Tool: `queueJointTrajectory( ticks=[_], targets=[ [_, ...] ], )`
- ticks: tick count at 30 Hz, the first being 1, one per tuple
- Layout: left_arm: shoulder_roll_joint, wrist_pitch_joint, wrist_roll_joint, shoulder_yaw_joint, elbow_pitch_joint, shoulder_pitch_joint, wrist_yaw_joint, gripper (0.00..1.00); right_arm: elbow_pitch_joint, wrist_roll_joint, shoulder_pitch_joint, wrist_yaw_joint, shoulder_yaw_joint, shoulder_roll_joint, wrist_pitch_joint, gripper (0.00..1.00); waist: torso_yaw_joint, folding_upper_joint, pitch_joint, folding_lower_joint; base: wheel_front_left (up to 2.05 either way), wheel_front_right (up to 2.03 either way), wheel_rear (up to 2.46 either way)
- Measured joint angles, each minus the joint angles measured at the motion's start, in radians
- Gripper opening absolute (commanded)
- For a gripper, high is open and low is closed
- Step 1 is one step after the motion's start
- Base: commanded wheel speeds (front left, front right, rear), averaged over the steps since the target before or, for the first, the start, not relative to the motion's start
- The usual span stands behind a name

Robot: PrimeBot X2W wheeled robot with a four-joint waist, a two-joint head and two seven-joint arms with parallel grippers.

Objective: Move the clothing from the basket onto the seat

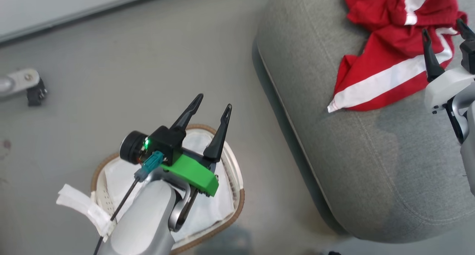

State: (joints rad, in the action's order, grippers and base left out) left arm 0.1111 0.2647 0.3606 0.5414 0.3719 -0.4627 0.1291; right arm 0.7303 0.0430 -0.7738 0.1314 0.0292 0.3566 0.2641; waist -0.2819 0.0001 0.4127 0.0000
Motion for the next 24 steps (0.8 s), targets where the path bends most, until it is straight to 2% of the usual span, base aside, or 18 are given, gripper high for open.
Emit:
queueJointTrajectory(
  ticks=[6, 11, 20, 24],
  targets=[
    [-0.030, 0.000, 0.005, -0.083, -0.011, 0.083, 0.000, 1.00, -0.009, -0.020, 0.011, 0.000, 0.047, 0.005, 0.000, 1.00, 0.020, 0.0000, -0.114, 0.0000, 0.00, 0.00, 0.00],
    [-0.041, 0.000, 0.003, -0.170, -0.023, 0.154, 0.000, 1.00, -0.050, -0.035, 0.061, 0.000, 0.042, -0.013, 0.000, 1.00, 0.055, 0.0000, -0.200, -0.0001, 0.00, 0.00, 0.00],
    [-0.052, 0.000, -0.052, -0.410, -0.072, 0.306, -0.009, 1.00, -0.171, -0.068, 0.246, 0.000, -0.022, -0.139, 0.000, 1.00, 0.163, -0.0001, -0.316, -0.0001, 0.00, 0.00, 0.00],
    [-0.056, 0.000, -0.064, -0.478, -0.084, 0.363, -0.011, 1.00, -0.222, -0.075, 0.333, 0.000, -0.066, -0.201, 0.000, 1.00, 0.211, -0.0001, -0.347, -0.0001, 0.00, 0.00, 0.00]
  ],
)
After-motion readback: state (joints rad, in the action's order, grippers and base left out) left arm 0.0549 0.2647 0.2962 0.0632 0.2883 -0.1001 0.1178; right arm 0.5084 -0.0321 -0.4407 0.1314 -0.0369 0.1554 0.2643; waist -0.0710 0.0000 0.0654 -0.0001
